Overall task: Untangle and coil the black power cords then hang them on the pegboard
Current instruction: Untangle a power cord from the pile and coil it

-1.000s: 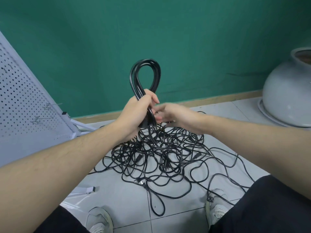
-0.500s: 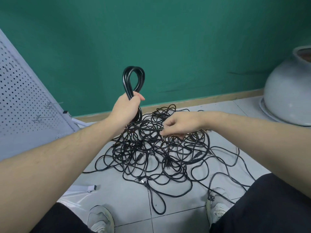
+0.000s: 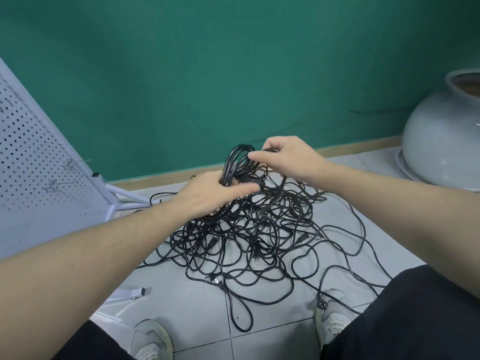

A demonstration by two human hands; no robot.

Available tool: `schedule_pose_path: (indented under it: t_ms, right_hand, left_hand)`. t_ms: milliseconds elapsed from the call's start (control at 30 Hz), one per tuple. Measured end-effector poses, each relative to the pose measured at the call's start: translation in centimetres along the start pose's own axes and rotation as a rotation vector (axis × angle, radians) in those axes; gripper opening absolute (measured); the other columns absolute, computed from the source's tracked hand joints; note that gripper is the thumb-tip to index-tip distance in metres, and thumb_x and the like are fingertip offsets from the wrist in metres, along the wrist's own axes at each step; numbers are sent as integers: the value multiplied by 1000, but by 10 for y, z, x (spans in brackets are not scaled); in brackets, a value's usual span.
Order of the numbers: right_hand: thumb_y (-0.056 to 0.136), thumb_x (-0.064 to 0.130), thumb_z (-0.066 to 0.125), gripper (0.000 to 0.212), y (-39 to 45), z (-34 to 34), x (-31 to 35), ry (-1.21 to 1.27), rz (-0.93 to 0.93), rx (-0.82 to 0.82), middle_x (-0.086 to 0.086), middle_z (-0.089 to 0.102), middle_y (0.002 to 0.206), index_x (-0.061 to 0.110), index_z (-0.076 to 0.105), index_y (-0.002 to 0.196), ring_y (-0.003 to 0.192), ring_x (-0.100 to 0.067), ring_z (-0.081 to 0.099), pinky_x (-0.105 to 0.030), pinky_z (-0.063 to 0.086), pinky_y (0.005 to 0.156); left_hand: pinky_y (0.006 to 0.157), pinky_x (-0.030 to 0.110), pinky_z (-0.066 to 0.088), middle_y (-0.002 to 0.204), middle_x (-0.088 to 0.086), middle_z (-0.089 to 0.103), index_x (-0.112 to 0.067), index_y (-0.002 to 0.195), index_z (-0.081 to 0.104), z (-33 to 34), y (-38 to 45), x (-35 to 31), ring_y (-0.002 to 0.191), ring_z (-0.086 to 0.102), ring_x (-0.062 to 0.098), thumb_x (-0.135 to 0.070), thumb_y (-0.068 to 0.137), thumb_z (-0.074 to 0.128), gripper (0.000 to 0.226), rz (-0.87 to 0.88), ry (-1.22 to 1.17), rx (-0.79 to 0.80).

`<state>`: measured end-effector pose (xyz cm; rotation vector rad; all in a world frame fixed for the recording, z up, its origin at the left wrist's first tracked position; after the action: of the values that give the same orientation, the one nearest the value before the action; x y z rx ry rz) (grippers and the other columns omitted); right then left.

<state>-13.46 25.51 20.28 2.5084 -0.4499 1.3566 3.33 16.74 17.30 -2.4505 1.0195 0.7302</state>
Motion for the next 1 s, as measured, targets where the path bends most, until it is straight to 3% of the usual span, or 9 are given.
schedule_pose_path:
  t_ms: [100, 200, 300, 400, 500, 633, 733, 867, 1000]
  right_hand:
    - [92, 37, 72, 32, 1, 5, 4, 200, 7, -17, 10, 43, 51, 20, 56, 71, 49, -11, 33, -23, 26, 49]
    - [98, 37, 64, 28, 1, 8, 6, 298, 18, 28, 9, 39, 54, 19, 66, 78, 53, -12, 34, -28, 24, 53]
    - [102, 41, 56, 28, 2, 4, 7, 227, 12, -23, 16, 53, 65, 26, 73, 86, 65, -9, 48, -24, 36, 64]
    - [101, 42, 56, 19, 3, 2, 8, 113, -15, -148, 14, 64, 101, 32, 68, 90, 86, 0, 55, -14, 39, 80]
    - [98, 46, 59, 20, 5, 11, 4, 327, 62, -151, -2, 64, 121, 29, 56, 109, 95, -12, 64, -36, 57, 91]
    - [98, 59, 51, 45, 4, 33, 1, 577, 298, -19, -4, 76, 87, 18, 65, 111, 91, -25, 72, -44, 56, 96]
    - [99, 56, 54, 43, 4, 39, 8, 782, 360, -71, 3, 49, 57, 14, 61, 99, 61, -19, 54, -35, 47, 75]
    - [99, 50, 57, 33, 6, 41, 22, 1007, 341, -95, 6, 24, 54, 19, 46, 96, 52, -14, 28, -29, 36, 61]
    - [99, 56, 54, 37, 8, 40, 24, 1028, 319, -86, 5, 26, 55, 20, 45, 98, 51, -14, 29, -29, 37, 60]
  left_hand:
    - [72, 31, 50, 81, -6, 70, -24, 88, 65, 9, 5, 0, 82, 65, 19, -64, 72, 65, 44, 26, 134, -45]
    - [64, 31, 42, 76, -6, 66, -22, 87, 64, 9, 4, -1, 78, 61, 19, -32, 89, 57, 13, 5, 99, -88]
    - [63, 31, 37, 71, -7, 59, -22, 79, 59, 8, 0, 1, 71, 52, 16, -23, 94, 51, 17, -21, -101, -86]
    - [66, 32, 36, 69, -8, 52, -25, 73, 54, 7, -3, -2, 71, 47, 16, -19, 92, 50, 21, -1, -231, -63]
    - [66, 33, 36, 63, -11, 50, -24, 72, 57, 11, -7, -7, 70, 47, 17, -29, 79, 51, 11, 8, -315, -21]
    - [71, 35, 38, 71, -1, 57, -21, 77, 60, 15, -12, -10, 72, 51, 19, -35, 68, 48, 20, 9, -356, 22]
    - [78, 38, 42, 84, 6, 63, -26, 72, 61, 15, -13, -14, 74, 54, 17, -36, 66, 48, 17, 61, -401, 45]
    - [65, 27, 39, 77, -3, 62, -26, 73, 66, 13, -18, -27, 65, 49, 6, -23, 77, 46, 21, 126, -516, 97]
    - [75, 32, 50, 78, 19, 67, -18, 72, 67, 18, -16, -27, 83, 71, 23, -16, 70, 45, 22, 68, -699, 147]
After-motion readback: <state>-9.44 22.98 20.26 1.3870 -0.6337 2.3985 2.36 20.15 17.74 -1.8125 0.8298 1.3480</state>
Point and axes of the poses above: each hand's wrist, its own y-axis towards the middle knuckle, its own z-axis out of the palm, x = y × z, the point moved 4 cm from there along y, towards the middle knuckle
